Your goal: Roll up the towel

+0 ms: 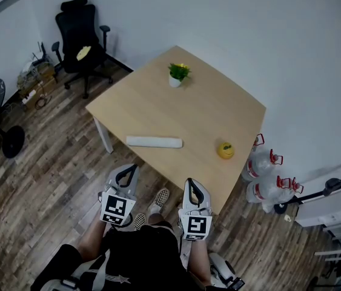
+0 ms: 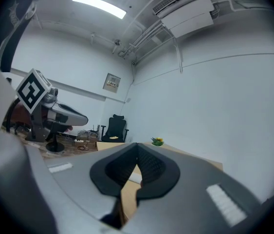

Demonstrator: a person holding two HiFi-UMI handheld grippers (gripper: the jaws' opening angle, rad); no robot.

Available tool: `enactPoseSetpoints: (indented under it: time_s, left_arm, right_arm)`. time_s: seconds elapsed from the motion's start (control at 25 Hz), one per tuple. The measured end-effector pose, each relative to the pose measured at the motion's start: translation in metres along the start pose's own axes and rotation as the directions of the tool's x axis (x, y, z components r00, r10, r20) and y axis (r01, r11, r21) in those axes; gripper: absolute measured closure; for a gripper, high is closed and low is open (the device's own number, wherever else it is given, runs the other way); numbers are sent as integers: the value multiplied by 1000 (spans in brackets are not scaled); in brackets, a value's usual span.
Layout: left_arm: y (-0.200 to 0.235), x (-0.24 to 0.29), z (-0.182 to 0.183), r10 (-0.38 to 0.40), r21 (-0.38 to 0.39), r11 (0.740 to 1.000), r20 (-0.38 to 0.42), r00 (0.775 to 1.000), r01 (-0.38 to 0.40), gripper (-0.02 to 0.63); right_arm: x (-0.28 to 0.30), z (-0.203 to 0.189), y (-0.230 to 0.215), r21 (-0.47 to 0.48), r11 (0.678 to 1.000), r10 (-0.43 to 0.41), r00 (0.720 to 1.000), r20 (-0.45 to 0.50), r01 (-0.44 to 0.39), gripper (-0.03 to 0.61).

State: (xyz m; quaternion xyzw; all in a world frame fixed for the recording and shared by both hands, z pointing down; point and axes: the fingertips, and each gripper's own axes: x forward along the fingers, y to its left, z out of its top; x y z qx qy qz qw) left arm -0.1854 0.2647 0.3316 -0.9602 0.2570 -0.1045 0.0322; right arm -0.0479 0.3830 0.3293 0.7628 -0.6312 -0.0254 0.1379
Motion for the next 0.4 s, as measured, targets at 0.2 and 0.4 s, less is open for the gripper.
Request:
enactPoseSetpoints:
  time_s: [0.2, 0.4]
  left_arm:
    - [-4, -3, 1, -8, 13, 1000, 4, 1000, 8, 604]
    - [-2, -4, 3, 3, 22, 1000, 10, 1000, -3, 604]
  right_arm:
    - [-2, 1, 1, -8, 1000, 2, 1000, -1, -2, 574]
    - [-1, 4, 4, -12, 1000, 9, 1000, 5, -9, 574]
